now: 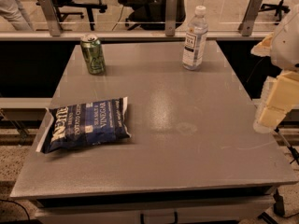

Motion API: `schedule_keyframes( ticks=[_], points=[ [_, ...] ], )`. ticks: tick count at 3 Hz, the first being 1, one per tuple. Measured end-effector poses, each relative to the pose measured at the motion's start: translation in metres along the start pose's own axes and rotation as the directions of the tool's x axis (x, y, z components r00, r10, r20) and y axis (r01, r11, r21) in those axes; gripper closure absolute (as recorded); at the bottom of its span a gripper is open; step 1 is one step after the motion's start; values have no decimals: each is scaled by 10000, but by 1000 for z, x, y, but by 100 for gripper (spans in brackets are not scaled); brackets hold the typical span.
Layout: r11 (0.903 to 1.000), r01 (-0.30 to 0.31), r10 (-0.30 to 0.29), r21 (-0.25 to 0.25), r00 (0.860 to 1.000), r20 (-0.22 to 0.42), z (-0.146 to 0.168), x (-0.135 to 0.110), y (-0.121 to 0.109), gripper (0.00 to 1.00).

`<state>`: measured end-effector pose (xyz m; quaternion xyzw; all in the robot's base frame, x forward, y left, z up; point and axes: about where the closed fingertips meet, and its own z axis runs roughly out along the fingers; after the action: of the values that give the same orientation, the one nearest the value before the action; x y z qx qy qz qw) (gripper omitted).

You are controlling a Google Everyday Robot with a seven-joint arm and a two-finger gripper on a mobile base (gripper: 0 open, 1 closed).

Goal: Move blue plastic bottle near blue chip bag

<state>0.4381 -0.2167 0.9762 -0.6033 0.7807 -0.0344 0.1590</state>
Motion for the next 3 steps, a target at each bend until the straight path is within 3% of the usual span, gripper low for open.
schedule_keyframes(
  ticks=[1, 3],
  points=[
    [10000, 0, 0, 0, 10000, 0, 0, 0, 0, 0],
    [9894, -1145, 1085, 895, 9917, 695, 30, -7, -78, 0]
  ],
)
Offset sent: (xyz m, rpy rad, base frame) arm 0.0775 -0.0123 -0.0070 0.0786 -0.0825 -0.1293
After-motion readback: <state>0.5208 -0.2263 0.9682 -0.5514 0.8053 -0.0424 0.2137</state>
